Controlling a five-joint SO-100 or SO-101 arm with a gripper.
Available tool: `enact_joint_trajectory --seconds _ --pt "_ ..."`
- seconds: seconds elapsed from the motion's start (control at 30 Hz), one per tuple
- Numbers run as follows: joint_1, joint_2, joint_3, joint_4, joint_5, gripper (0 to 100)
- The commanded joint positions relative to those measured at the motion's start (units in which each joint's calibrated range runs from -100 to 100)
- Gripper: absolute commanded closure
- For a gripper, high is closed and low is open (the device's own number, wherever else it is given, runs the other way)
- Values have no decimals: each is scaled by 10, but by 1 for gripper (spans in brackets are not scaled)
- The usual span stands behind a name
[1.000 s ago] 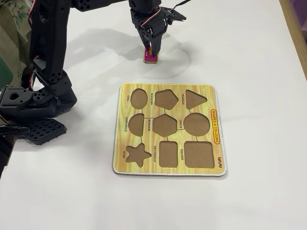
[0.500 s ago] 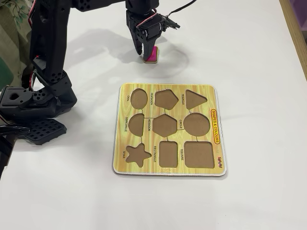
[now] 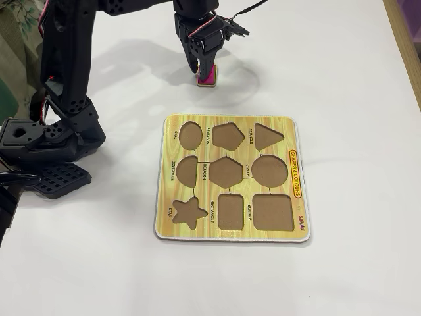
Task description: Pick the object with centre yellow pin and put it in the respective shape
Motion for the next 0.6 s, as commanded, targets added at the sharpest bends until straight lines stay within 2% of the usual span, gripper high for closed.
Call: enact_joint_trajectory --seconds 0.0,0.57 --pt "8 -8 -22 -5 3 89" --pt "16 -8 -20 -26 3 89"
